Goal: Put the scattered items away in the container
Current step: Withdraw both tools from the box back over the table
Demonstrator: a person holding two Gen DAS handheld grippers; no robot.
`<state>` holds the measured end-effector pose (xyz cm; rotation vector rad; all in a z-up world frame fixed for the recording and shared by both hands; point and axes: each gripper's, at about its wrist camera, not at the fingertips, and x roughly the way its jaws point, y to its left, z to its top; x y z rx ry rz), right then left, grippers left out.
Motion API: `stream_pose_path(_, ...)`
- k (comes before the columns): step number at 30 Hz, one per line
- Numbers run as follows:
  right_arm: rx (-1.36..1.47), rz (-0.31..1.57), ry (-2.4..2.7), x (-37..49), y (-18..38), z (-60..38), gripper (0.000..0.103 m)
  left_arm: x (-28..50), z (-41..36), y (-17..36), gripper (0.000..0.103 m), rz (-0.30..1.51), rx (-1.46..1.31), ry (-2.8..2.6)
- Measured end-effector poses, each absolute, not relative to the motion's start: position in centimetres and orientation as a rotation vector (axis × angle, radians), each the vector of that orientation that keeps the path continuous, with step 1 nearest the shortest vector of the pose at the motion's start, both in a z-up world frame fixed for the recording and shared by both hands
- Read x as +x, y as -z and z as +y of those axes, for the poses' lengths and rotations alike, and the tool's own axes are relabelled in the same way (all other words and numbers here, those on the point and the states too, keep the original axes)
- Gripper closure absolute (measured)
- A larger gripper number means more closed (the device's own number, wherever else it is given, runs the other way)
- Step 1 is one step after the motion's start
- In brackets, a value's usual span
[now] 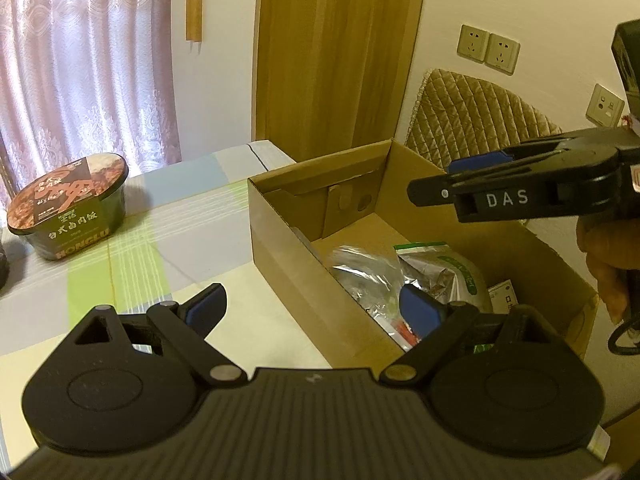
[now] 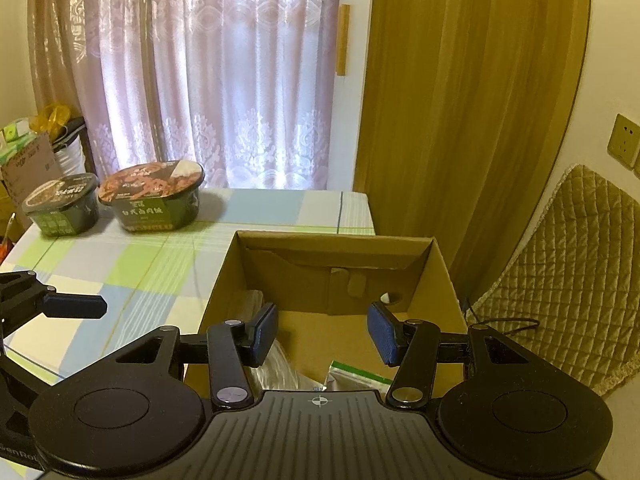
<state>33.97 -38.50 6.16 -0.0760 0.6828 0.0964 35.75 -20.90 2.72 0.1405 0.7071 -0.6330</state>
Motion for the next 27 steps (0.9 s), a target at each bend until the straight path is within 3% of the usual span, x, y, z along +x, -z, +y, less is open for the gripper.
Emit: stream_pose_path(27, 0.049, 0.745, -0.038, 25.4, -7.5, -40.9, 0.046, 28.8, -19.7, -5.5, 0.009, 0.754, 0.096, 0.607)
